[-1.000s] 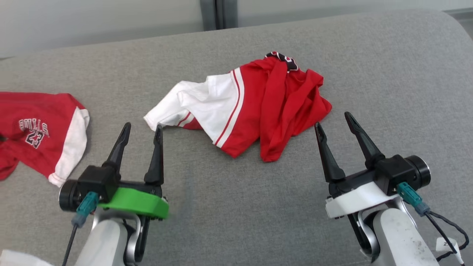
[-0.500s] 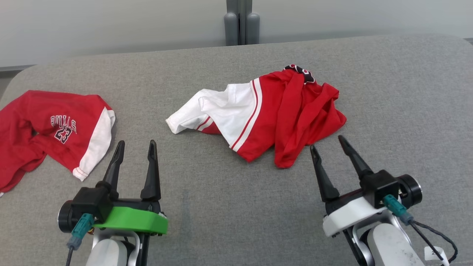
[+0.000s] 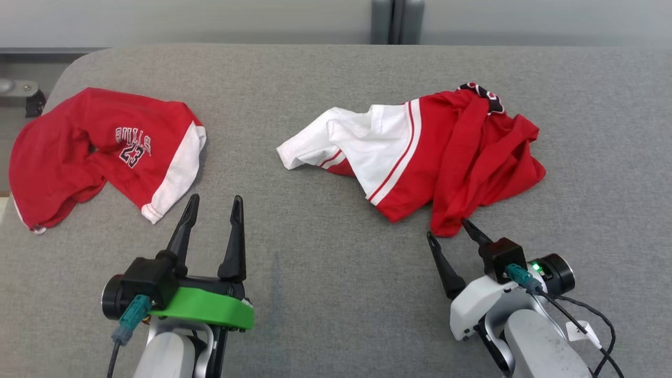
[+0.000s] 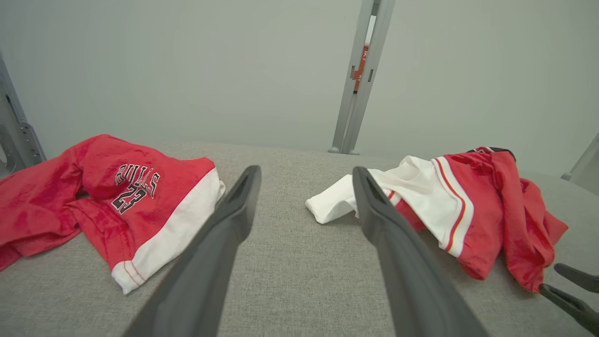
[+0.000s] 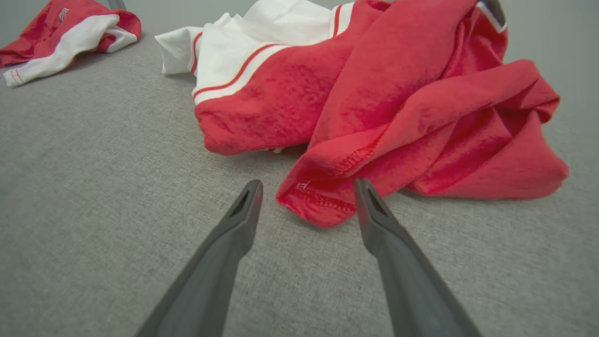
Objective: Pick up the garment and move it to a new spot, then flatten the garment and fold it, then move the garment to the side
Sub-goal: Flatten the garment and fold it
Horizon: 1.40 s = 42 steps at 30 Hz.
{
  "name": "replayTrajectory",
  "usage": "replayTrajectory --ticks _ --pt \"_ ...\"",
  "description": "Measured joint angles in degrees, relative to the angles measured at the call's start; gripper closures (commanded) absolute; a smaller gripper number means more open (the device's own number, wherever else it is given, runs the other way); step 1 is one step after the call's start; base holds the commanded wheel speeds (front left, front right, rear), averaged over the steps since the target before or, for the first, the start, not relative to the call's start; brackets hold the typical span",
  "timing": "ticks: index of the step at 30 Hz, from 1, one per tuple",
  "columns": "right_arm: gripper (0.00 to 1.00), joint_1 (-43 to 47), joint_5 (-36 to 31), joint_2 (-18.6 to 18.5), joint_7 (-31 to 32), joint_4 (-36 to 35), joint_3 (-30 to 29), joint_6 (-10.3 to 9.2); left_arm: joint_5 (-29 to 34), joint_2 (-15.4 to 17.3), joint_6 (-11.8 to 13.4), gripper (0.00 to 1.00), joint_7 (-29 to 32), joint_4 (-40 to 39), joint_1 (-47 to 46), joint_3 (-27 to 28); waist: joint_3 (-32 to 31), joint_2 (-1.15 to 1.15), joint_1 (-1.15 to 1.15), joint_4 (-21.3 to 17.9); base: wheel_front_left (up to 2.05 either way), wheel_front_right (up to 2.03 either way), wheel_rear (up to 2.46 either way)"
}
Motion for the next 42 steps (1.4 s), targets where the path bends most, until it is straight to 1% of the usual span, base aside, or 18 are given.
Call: replayTrajectory --ticks 6,7,8,11,14,18,21,24,29,33,37,38,39,42 --pt "0.00 -3.0 0.1 0.1 -0.1 5.2 -0.6 0.00 -1.5 0.0 0.4 0.00 0.0 0.1 -0.4 -1.4 1.5 0.00 0.00 3.2 0.00 0.00 0.00" --pt "0.57 -3.2 0.3 0.1 -0.1 5.8 -0.6 0.00 -1.5 0.0 0.4 0.00 0.0 0.2 -0.5 -1.5 1.7 0.00 0.00 3.5 0.00 0.00 0.00" --pt "1.00 -3.5 0.2 0.1 -0.1 6.3 -0.7 0.00 -1.6 0.0 0.6 0.00 0.0 0.2 -0.5 -1.6 1.9 0.00 0.00 3.8 0.00 0.00 0.00" --pt "1.00 -4.1 0.3 0.1 -0.1 6.2 -1.5 0.00 -1.9 0.0 1.0 0.00 0.0 0.3 -0.5 -1.4 2.5 0.00 0.00 4.1 0.00 0.00 0.00" --pt "1.00 -3.9 0.4 0.1 -0.2 3.3 -3.4 0.00 -1.8 -0.1 1.1 0.00 0.0 0.7 -0.4 -1.3 2.5 0.00 0.00 3.5 0.00 0.00 0.00" --pt "1.00 -0.8 -0.8 0.0 -0.2 -2.1 -7.6 0.00 -1.9 -0.1 1.1 0.00 0.0 0.9 -0.3 -1.1 2.0 0.00 0.00 1.7 0.00 0.00 0.00" --pt "1.00 2.0 0.0 -1.1 -0.2 -4.6 -8.8 0.00 -1.9 -0.1 1.1 0.00 0.0 1.1 -0.2 -1.1 1.2 0.00 0.00 -0.2 0.00 0.00 0.00" --pt "1.00 3.7 1.0 -4.3 -0.1 -6.5 -10.6 0.00 -1.9 -0.1 1.1 0.00 0.0 1.2 0.2 -1.5 0.2 0.00 0.00 -2.3 0.00 0.00 0.00" --pt "1.00 5.7 3.0 -10.6 3.4 -8.7 -15.8 0.00 -2.7 -0.1 1.1 0.00 0.0 1.2 0.7 -3.0 -2.4 0.00 0.00 -5.2 0.00 0.00 0.00" --pt "1.00 6.1 4.2 -13.9 6.0 -9.1 -19.1 0.02 -3.1 -0.1 1.7 0.00 0.0 1.0 1.1 -3.8 -4.3 0.00 0.00 -6.6 0.00 0.00 0.00" --pt "1.00 6.0 3.9 -17.0 7.3 -7.2 -22.2 0.01 -3.4 -0.1 1.9 0.00 0.0 0.4 1.3 -4.6 -5.1 0.00 0.00 -7.4 0.00 0.00 0.00" --pt "0.08 5.9 3.2 -17.4 7.3 -6.5 -22.8 0.02 -3.4 -0.2 1.9 0.00 0.0 0.3 1.3 -4.7 -5.0 0.00 0.00 -7.4 0.00 0.00 0.00" --pt "0.00 5.6 2.1 -17.8 7.3 -5.6 -23.8 0.02 -3.4 -0.2 1.9 0.00 0.0 0.3 1.3 -4.8 -4.9 0.00 0.00 -7.3 0.00 0.00 0.00" --pt "0.00 4.2 0.0 -17.6 7.0 -3.4 -26.6 0.02 -3.4 -0.2 2.1 0.00 0.0 0.3 1.3 -4.8 -4.5 0.00 0.00 -6.7 0.00 0.00 0.00"
